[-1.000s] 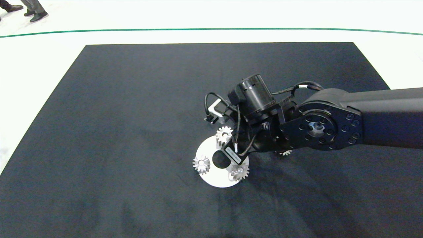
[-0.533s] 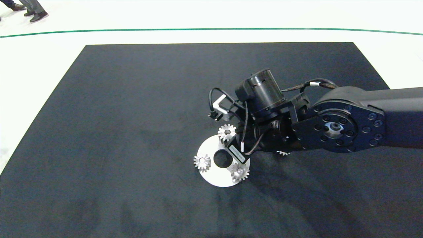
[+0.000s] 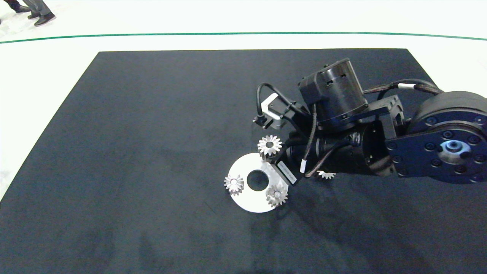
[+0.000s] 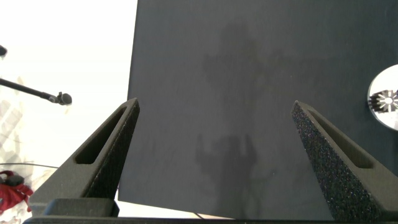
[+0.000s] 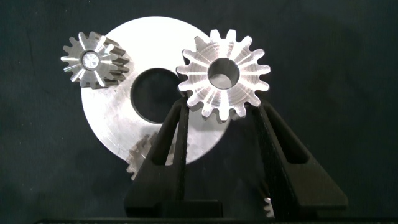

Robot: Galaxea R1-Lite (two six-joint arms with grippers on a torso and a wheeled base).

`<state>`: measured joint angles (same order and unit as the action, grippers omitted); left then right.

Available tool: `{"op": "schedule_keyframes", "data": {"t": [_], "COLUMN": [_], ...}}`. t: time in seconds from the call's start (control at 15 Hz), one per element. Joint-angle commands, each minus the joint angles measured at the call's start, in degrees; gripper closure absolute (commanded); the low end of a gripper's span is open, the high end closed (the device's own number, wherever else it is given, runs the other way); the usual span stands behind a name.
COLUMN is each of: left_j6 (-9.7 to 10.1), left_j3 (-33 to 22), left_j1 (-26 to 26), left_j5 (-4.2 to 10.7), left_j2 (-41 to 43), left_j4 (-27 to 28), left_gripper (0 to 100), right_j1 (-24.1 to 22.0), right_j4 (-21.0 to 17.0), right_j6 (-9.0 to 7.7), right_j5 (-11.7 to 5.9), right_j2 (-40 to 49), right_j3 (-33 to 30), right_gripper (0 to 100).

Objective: Remove an incorrectly installed larger gear and replace it with the correct smaller gear

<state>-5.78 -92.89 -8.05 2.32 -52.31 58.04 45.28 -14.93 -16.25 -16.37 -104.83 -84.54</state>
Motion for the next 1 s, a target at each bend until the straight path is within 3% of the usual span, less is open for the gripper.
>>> {"op": "schedule_keyframes", "data": {"t": [0.07,0.4,0.6,0.73,0.87,1.0], "left_j6": [-0.02,-0.02,-0.11,-0.29,-0.29,-0.29], "left_j3": [-0.01,-0.01,-0.01,-0.01,-0.01,-0.01], "left_j1": [-0.04,-0.04,-0.04,-0.04,-0.04,-0.04], "left_j5": [0.06,0.06,0.06,0.06,0.06,0.06], "left_j2": [0.1,0.1,0.19,0.19,0.19,0.19], "left_j4": [0.32,0.32,0.32,0.32,0.32,0.32], "left_gripper": [0,0,0,0,0,0], "right_j1": [-2.03,-10.91,-16.8,-18.73,-19.7,-20.05], "right_j4": [0.43,13.53,21.09,27.5,30.31,30.4], "right_j6": [0.17,-0.01,0.61,3.42,4.3,4.56], "right_j5": [-0.06,-0.06,1.87,1.69,1.61,1.69], "right_j2": [4.19,7.18,5.86,3.66,3.31,3.4], "right_j3": [2.01,12.82,17.31,18.54,19.5,19.85], "right_gripper": [100,100,100,100,100,100]}}
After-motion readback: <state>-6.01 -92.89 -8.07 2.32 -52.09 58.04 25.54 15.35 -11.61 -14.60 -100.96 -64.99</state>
